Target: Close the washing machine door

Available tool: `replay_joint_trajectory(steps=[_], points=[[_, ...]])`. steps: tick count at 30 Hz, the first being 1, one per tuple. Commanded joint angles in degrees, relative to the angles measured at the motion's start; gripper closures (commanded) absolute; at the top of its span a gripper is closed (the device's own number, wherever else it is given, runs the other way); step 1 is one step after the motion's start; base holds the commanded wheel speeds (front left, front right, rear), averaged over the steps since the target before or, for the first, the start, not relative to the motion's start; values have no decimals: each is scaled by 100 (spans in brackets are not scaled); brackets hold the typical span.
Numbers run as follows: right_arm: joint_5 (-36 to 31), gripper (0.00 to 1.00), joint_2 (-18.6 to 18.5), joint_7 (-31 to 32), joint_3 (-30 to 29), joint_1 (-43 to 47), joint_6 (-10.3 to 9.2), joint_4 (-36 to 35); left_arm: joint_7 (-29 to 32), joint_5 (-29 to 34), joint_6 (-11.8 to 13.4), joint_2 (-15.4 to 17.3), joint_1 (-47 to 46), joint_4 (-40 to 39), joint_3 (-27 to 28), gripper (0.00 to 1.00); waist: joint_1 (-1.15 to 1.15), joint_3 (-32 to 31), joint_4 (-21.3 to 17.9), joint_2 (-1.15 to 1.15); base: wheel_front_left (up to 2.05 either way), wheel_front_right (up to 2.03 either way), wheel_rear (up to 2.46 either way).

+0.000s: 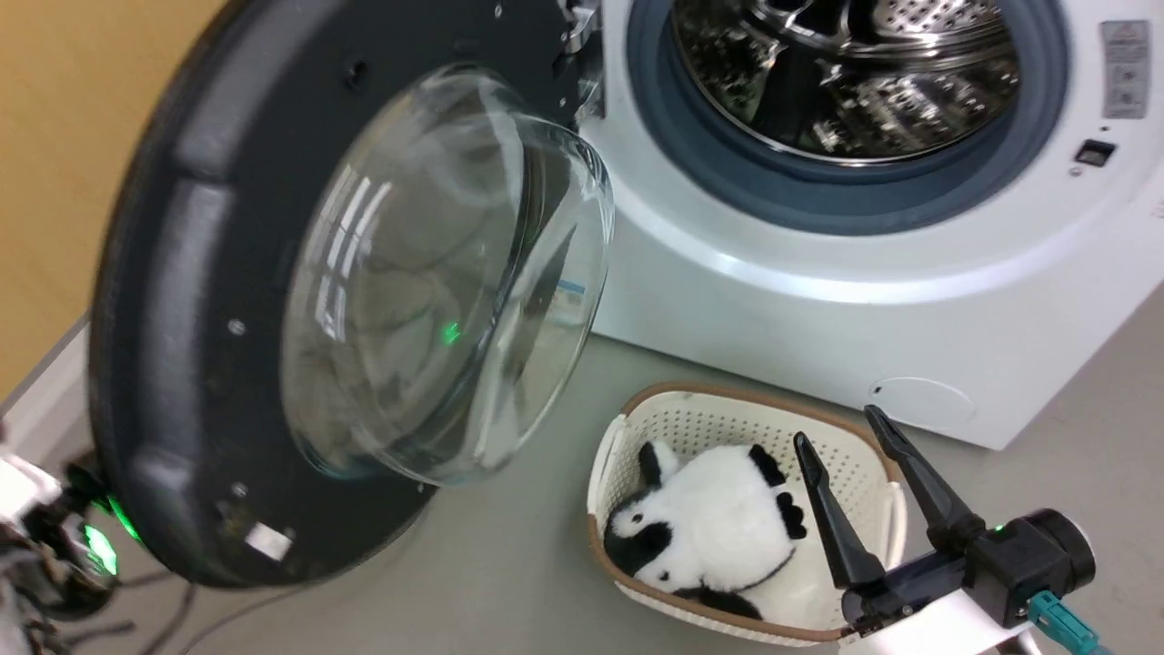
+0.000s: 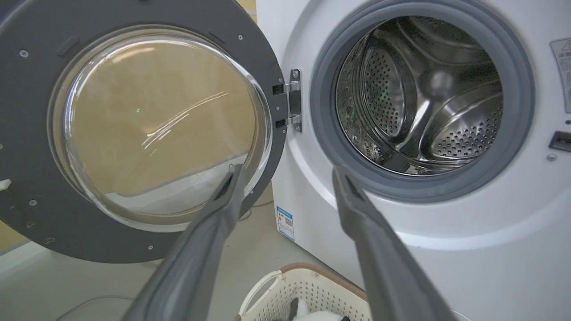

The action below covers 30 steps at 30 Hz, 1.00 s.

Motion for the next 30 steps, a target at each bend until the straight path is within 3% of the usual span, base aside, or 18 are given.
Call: replay_joint_trajectory(steps=[1, 8, 13, 18, 19, 20, 30], points=[[42, 0, 45, -25, 5, 58, -4, 17, 197, -78, 30, -203, 230, -228, -97, 100, 0, -100, -123, 0, 0, 0, 0], [50, 0, 126, -25, 2, 81, -4, 44, 1004, -412, 192, -959, 1226, -1498, -624, 100, 0, -203, -636, 0, 0, 0, 0], [50, 0, 144, -25, 7, 101, -4, 72, 1009, -796, 402, -1097, 1829, -2093, -1311, 100, 0, -200, -1080, 0, 0, 0, 0], [32, 0, 151, -25, -6, 86, -4, 91, 205, -1579, 499, -1102, 2168, -2356, -2432, 100, 0, -124, -1573, 0, 0, 0, 0], [32, 0, 151, -25, -6, 86, -4, 91, 205, -1579, 499, -1102, 2168, -2356, -2432, 100, 0, -124, -1573, 0, 0, 0, 0], [18, 0, 152, -25, -3, 56, -4, 80, -113, -1752, 462, -1103, 2213, -2407, -2799, 100, 0, -70, -1802, 0, 0, 0, 0], [23, 0, 199, -25, -149, -97, -4, 27, -1650, -1769, 149, -1104, 1692, -2028, -3825, 100, 0, 360, -2899, 0, 0, 0, 0]])
